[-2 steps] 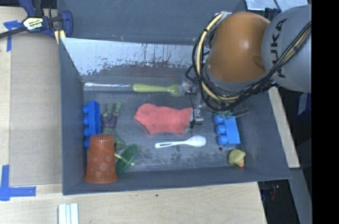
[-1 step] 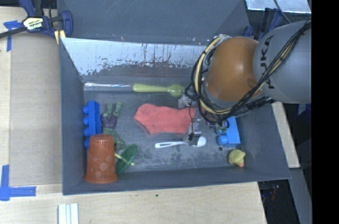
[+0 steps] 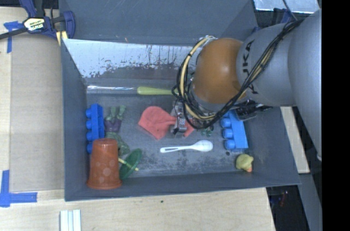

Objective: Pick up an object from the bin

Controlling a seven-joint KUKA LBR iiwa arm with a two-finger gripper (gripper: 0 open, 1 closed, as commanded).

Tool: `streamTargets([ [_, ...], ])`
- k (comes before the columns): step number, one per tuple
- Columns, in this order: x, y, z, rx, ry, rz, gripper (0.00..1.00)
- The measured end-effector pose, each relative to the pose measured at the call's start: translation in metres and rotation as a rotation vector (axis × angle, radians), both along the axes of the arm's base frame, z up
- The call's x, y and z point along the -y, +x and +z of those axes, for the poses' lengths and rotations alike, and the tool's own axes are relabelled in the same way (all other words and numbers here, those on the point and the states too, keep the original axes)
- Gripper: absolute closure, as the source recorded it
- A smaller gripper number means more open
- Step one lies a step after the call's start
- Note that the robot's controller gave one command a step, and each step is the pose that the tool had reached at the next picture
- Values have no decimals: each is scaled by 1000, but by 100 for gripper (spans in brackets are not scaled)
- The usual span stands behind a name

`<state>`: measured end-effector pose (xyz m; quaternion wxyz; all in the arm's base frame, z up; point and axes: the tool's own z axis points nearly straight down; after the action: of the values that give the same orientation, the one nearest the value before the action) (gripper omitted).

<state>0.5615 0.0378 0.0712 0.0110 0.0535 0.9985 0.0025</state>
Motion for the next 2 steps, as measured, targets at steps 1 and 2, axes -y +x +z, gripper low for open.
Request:
streamTargets([
  [1, 0, 0, 0, 0, 0, -1, 100],
  [2, 1, -3, 20, -13, -1, 1, 100],
])
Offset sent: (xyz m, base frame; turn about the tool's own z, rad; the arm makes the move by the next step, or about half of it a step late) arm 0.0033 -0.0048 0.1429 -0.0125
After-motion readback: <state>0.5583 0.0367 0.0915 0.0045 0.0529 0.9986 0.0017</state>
